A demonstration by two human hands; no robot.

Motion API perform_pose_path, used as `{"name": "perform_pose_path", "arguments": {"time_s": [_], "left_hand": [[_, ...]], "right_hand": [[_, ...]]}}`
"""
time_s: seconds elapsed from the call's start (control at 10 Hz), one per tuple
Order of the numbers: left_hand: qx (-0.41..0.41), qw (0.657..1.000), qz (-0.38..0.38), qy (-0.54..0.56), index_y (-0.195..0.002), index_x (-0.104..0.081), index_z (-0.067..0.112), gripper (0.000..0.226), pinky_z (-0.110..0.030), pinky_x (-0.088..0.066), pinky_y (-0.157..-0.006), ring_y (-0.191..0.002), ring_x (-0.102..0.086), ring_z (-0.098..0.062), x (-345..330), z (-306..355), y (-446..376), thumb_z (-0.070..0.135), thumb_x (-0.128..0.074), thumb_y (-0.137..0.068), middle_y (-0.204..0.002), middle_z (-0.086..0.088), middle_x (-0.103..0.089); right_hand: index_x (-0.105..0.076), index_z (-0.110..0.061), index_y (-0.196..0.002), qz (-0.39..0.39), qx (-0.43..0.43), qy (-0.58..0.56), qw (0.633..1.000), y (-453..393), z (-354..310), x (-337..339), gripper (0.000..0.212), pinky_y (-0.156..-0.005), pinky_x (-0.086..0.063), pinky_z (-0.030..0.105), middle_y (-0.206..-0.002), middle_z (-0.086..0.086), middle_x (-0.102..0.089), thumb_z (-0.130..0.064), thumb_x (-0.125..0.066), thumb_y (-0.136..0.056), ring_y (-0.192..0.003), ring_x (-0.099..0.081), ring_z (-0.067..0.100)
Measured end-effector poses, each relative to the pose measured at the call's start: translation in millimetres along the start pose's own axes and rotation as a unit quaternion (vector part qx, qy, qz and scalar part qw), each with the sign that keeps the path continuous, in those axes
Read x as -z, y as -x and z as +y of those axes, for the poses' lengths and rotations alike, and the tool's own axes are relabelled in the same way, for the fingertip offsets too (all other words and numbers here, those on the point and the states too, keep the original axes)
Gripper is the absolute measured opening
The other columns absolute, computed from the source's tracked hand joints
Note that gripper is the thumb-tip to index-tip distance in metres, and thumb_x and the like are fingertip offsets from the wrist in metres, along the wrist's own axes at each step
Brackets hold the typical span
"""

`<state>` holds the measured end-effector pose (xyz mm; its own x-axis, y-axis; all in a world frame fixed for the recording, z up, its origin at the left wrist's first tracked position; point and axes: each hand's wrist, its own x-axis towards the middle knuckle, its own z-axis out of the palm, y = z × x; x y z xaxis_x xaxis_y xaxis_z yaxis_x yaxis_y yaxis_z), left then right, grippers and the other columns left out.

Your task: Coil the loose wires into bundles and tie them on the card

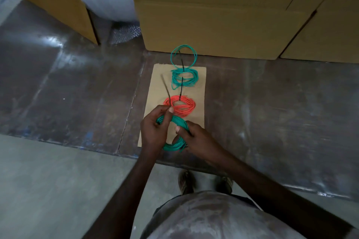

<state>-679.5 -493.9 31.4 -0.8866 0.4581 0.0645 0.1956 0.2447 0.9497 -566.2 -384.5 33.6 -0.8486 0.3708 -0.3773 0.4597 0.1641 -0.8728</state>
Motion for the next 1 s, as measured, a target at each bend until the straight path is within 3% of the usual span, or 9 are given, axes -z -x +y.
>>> {"name": "perform_pose_path", "arguments": {"time_s": [0.1,0.2,0.3,0.4,0.5,0.6,0.9,1.0], "left_hand": [[-0.021,0.997,-0.067,-0.017,-0.098,-0.079,0.015,0.009,-0.028,-0.056,-0.079,-0.086,-0.073,-0.008,5.1,-15.0,-17.5,0.021,-0.074,-0.100,-0.091,0.006,-0.079],[-0.014,0.993,-0.103,-0.048,-0.109,-0.080,0.018,0.013,-0.022,-0.055,-0.087,-0.096,-0.074,-0.002,8.6,-34.5,-21.7,0.025,-0.076,-0.099,-0.102,0.010,-0.080],[-0.002,0.989,-0.123,-0.078,-0.125,-0.076,0.023,0.025,-0.021,-0.054,-0.097,-0.109,-0.071,0.002,12.1,-55.5,-12.0,0.027,-0.074,-0.100,-0.118,0.011,-0.077],[-0.021,0.984,-0.146,-0.098,-0.136,-0.071,0.021,0.035,-0.017,-0.048,-0.106,-0.122,-0.064,0.004,12.4,-67.3,-0.6,0.018,-0.072,-0.100,-0.133,0.010,-0.072],[-0.021,0.981,-0.160,-0.104,-0.138,-0.070,0.023,0.040,-0.015,-0.045,-0.109,-0.126,-0.062,0.005,12.7,-72.3,4.7,0.010,-0.069,-0.100,-0.137,0.011,-0.070],[0.007,0.984,-0.148,-0.097,-0.141,-0.068,0.024,0.044,-0.011,-0.045,-0.106,-0.122,-0.062,0.011,12.8,-71.5,8.0,0.008,-0.068,-0.100,-0.136,0.012,-0.071],[0.009,0.988,-0.129,-0.084,-0.146,-0.063,0.024,0.050,-0.020,-0.046,-0.111,-0.131,-0.061,-0.002,9.6,-72.1,20.5,0.017,-0.075,-0.098,-0.142,0.009,-0.067],[0.003,0.990,-0.110,-0.084,-0.146,-0.062,0.022,0.054,-0.013,-0.042,-0.110,-0.131,-0.059,0.001,7.5,-66.1,20.3,0.014,-0.078,-0.095,-0.144,0.006,-0.066]], "right_hand": [[-0.064,-0.030,-0.118,0.038,-0.024,-0.028,0.999,-19.9,16.0,-9.5,0.025,-0.083,-0.063,0.054,-0.101,0.001,-0.076,-0.048,-0.055,-0.103,-0.094,-0.076,0.029],[-0.063,-0.022,-0.131,0.075,-0.015,0.033,0.997,-30.5,23.2,-17.3,0.033,-0.088,-0.058,0.044,-0.115,0.007,-0.075,-0.042,-0.052,-0.108,-0.105,-0.073,0.030],[-0.059,-0.015,-0.130,0.085,-0.017,0.063,0.994,-34.5,33.1,-28.0,0.029,-0.076,-0.050,0.033,-0.115,0.013,-0.075,-0.036,-0.050,-0.110,-0.104,-0.072,0.034],[-0.056,-0.010,-0.123,0.150,-0.034,0.131,0.979,-32.6,38.9,-38.9,0.030,-0.073,-0.051,0.043,-0.105,0.021,-0.074,-0.036,-0.051,-0.109,-0.097,-0.070,0.043],[-0.056,-0.006,-0.121,0.201,-0.031,0.252,0.946,-28.4,42.4,-45.6,0.033,-0.067,-0.048,0.043,-0.094,0.023,-0.072,-0.036,-0.049,-0.109,-0.087,-0.069,0.044],[-0.061,-0.008,-0.114,0.215,0.002,0.306,0.927,-24.9,49.5,-43.7,0.031,-0.071,-0.051,0.043,-0.098,0.017,-0.069,-0.036,-0.050,-0.106,-0.089,-0.068,0.039],[-0.064,-0.010,-0.109,0.234,0.050,0.254,0.937,-19.9,64.9,-33.1,0.032,-0.076,-0.053,0.043,-0.103,0.013,-0.063,-0.041,-0.057,-0.105,-0.091,-0.065,0.036],[-0.064,-0.010,-0.116,0.230,0.031,0.229,0.945,-16.6,67.7,-25.9,0.035,-0.080,-0.054,0.042,-0.109,0.014,-0.063,-0.043,-0.057,-0.105,-0.096,-0.066,0.037]]}}
